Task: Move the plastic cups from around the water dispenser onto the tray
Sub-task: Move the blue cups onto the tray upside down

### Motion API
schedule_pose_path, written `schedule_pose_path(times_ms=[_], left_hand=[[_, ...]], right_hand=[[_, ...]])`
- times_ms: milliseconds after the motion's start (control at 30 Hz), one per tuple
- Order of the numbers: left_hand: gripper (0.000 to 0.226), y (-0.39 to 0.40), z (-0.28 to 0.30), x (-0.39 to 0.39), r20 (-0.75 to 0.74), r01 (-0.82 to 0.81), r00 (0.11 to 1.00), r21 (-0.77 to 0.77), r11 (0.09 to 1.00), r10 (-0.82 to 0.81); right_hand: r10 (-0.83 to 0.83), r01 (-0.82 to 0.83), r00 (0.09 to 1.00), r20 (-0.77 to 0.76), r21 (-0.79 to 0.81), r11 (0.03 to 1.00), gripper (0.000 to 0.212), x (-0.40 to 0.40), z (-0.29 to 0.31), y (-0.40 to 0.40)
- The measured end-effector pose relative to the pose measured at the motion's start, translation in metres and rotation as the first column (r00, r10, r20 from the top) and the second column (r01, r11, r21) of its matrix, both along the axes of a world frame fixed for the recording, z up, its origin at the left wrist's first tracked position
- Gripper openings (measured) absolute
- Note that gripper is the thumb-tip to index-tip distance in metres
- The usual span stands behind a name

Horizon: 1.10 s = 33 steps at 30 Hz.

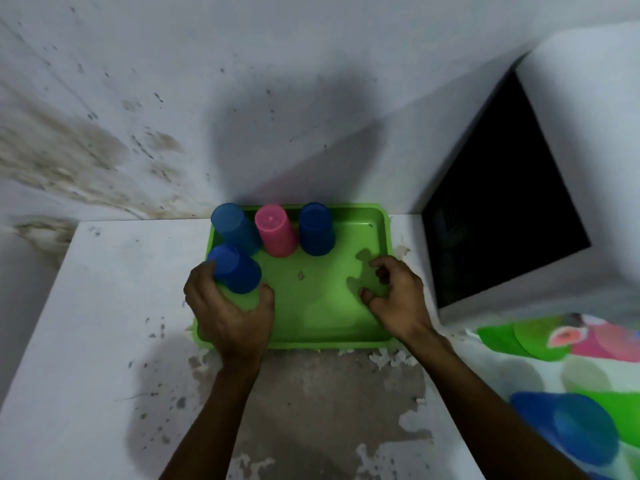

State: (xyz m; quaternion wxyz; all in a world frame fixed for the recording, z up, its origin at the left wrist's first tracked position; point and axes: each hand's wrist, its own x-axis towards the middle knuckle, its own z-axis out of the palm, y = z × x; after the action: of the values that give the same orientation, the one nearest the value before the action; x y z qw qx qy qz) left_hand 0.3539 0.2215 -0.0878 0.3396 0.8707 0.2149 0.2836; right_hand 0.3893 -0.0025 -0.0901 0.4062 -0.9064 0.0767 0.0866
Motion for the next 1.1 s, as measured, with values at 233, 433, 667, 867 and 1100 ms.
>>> schedule_pose_path(times_ms=[233,433,667,867,1100], left_hand=[[0.021,-0.080,-0.002,-0.052,0.039,0.339,0.941,-0.092,0.936,-0.337],[0.015,-0.168,-0.007,-0.090,-0.081,0.636,0.755,-0.146,0.757,-0.650],[0.052,-0.261,-0.005,-0.119,-0.192,0.835,0.470,-0.220,0.504,-0.862],[0.099,-0.318,-0.003,-0.125,-0.308,0.895,0.333,-0.195,0.402,-0.891],[0.108,-0.336,-0.012,-0.122,-0.463,0.863,0.321,-0.216,0.456,-0.826]], right_hand=[[-0.016,0.016,0.997,0.079,-0.008,1.000,0.028,-0.068,0.021,-0.045],[-0.131,0.132,0.984,0.117,-0.001,0.991,0.028,-0.134,0.034,-0.102],[-0.338,0.363,0.927,0.164,-0.158,0.918,0.036,-0.204,0.039,-0.169],[-0.448,0.459,0.879,0.163,-0.543,0.703,0.067,-0.251,0.044,-0.218],[-0.406,0.121,0.872,-0.273,-0.684,0.719,0.103,-0.269,0.038,-0.252]])
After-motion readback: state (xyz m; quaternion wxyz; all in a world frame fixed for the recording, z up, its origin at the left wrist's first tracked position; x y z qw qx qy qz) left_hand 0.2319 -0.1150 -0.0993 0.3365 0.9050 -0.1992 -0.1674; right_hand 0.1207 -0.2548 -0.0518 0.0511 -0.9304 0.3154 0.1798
